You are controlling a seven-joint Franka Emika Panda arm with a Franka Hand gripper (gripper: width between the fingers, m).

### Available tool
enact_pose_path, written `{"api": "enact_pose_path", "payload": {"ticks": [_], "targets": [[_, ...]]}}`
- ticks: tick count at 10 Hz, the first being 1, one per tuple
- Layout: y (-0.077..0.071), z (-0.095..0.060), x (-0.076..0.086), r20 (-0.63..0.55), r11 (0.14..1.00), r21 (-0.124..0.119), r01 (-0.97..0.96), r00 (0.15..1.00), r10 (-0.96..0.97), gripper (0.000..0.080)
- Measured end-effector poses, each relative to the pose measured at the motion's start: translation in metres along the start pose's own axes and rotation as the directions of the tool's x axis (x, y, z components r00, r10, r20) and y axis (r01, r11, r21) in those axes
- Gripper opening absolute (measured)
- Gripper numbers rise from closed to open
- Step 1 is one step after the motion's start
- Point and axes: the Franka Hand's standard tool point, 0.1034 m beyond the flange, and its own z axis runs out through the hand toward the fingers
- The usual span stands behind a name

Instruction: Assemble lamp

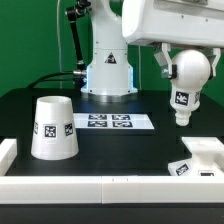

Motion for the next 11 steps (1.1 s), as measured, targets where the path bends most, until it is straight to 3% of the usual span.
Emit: {"api": "enact_pose_path", "payload": {"ticks": [2,6,9,11], "targets": [[0.005,0.006,0.004,-0.098,0.999,-0.038,0.009,0.995,-0.013,0.0579],[0.003,0.017,0.032,-0.125,0.999,-0.039,0.019,0.992,-0.024,0.0579],[0.000,0.019,0.028,-0.124,0.999,-0.037,0.016,0.992,-0.020,0.0579],[-0.015,0.022,0.024,-0.121,0.999,-0.027,0.033,0.992,-0.036,0.0579]]}}
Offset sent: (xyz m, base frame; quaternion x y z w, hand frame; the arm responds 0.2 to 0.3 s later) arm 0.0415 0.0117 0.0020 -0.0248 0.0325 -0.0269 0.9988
